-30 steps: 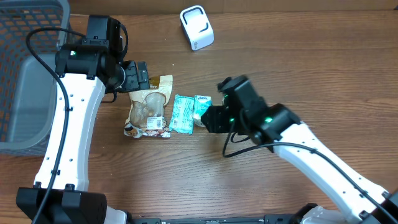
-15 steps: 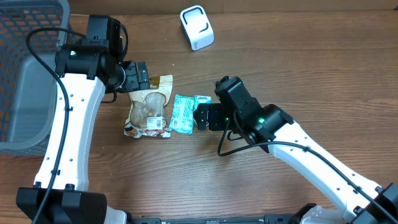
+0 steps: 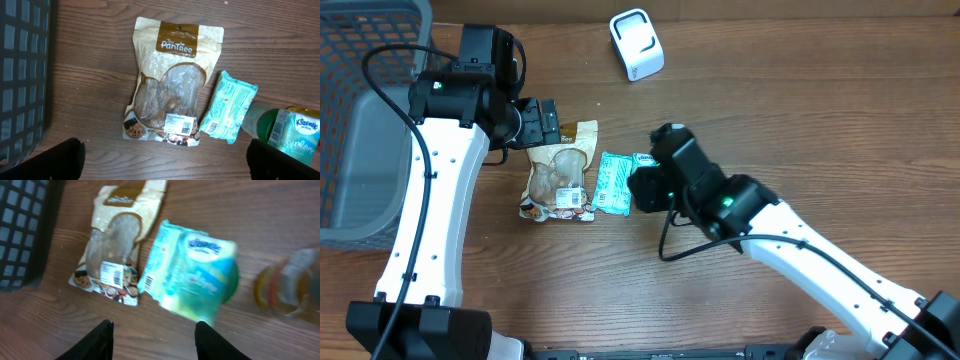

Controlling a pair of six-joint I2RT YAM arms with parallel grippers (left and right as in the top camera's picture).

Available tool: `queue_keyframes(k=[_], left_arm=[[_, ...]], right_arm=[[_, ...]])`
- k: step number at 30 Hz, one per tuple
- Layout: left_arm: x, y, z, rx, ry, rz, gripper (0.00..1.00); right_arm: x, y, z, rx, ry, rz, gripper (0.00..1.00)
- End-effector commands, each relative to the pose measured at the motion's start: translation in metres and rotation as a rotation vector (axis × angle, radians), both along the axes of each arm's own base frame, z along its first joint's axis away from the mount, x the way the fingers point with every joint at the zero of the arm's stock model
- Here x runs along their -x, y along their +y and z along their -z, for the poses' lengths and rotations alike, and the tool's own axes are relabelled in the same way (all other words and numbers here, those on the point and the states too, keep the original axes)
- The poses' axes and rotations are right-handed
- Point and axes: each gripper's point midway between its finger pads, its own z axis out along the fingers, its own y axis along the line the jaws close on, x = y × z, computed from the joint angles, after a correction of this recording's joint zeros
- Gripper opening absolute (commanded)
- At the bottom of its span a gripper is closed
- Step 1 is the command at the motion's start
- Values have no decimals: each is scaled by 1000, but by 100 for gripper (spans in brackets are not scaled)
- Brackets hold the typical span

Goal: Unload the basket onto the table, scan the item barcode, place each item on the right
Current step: 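Lower the right gripper onto the Kleenex pack and grasp it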

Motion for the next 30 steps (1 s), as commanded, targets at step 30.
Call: queue_keyframes(k=[30], left_arm=[[-1, -1, 3, 1, 8, 10, 100]], right_arm=[[-39, 26, 58, 370, -278, -22, 47]])
